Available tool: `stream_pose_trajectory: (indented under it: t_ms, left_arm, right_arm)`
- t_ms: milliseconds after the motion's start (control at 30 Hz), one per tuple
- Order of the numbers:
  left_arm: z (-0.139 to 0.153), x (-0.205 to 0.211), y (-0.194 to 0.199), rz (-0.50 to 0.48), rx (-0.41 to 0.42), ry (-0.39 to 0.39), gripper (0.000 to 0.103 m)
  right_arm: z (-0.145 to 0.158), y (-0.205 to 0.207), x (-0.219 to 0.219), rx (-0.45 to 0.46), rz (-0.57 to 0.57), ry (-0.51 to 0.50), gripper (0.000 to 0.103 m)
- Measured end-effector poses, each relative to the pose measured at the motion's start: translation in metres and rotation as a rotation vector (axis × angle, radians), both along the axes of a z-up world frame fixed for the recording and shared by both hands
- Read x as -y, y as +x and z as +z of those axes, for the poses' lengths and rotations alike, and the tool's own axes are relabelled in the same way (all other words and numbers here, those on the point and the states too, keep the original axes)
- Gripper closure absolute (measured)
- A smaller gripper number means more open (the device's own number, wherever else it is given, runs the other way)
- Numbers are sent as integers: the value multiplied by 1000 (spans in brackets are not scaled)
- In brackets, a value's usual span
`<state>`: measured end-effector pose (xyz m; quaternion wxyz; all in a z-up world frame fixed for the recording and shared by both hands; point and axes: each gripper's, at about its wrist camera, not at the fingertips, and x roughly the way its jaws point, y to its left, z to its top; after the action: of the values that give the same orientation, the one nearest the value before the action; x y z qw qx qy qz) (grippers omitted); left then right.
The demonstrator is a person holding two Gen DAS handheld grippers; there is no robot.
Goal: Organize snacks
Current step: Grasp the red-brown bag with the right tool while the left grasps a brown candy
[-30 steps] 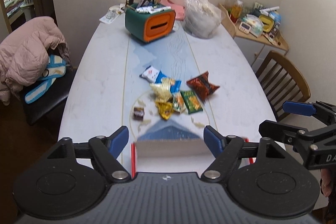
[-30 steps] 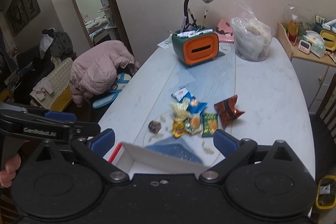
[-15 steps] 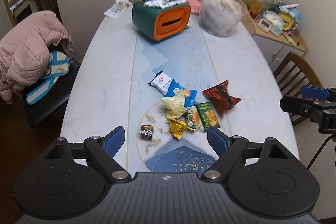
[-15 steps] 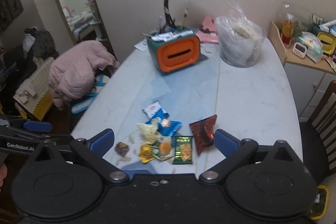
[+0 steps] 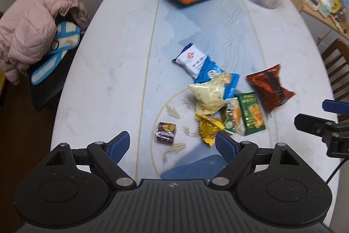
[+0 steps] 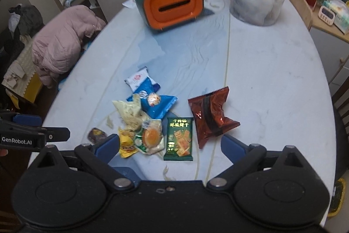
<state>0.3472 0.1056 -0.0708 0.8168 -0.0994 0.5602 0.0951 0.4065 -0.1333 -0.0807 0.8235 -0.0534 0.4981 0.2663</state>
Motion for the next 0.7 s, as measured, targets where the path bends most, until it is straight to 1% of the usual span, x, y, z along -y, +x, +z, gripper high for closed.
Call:
stream_pose_trajectory:
  t_ms: [200, 367, 700]
  left_arm:
    - [-35, -10, 22, 33, -88, -22, 17]
    - [-57, -10, 36, 48, -135, -35, 18]
    - [-90, -15, 49, 72, -206, -20, 18]
  right_arm:
    - [-24, 32, 3, -24, -36, -32, 4]
    - [-45, 54, 6, -46, -67, -69, 5]
    - [-79, 78, -11, -36, -46, -139, 8]
